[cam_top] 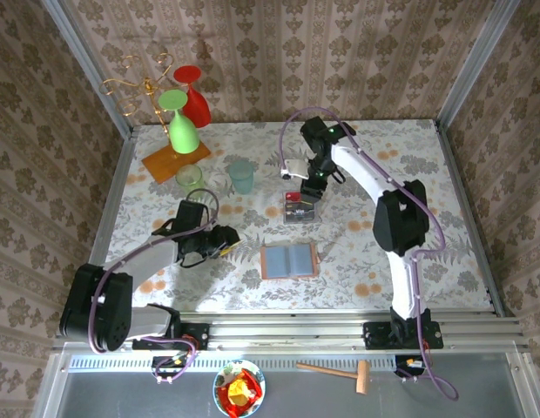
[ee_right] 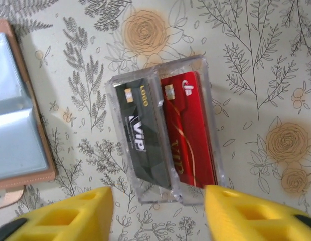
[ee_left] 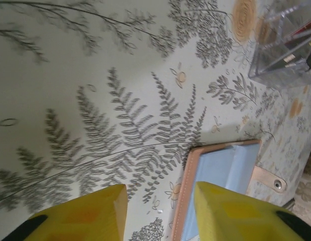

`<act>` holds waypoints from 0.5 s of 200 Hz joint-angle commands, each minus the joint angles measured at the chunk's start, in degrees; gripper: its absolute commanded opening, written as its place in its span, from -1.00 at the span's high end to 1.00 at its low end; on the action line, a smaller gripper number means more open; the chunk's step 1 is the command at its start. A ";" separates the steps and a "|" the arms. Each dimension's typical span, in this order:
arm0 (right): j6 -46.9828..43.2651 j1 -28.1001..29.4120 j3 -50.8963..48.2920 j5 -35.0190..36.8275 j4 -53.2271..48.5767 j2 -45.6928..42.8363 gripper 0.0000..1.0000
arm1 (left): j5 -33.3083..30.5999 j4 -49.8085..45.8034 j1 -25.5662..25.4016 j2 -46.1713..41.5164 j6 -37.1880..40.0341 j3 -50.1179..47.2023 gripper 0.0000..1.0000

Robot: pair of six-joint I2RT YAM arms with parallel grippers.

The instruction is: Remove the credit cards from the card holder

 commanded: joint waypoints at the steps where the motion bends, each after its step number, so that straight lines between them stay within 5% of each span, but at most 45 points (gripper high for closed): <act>1: 5.99 -0.33 -7.57 0.94 9.27 -6.81 -0.33 | -4.29 -5.52 1.54 -2.55 7.53 2.22 0.06; 36: 12.23 -0.48 -21.85 4.02 20.63 -15.47 -0.65 | -13.59 -12.37 4.13 -8.33 14.44 3.71 -0.49; 43: 13.29 -0.49 -24.56 4.66 22.80 -17.35 -0.99 | -14.90 -13.25 4.86 -9.42 15.56 3.84 -0.60; 60: 16.87 -0.59 -30.51 6.33 27.97 -20.95 -1.00 | -18.42 -15.33 6.37 -11.75 18.11 4.36 -0.99; 100: 27.12 -0.98 -42.66 13.43 39.65 -27.69 -1.00 | -27.66 -18.02 9.17 -14.83 24.45 5.34 -1.00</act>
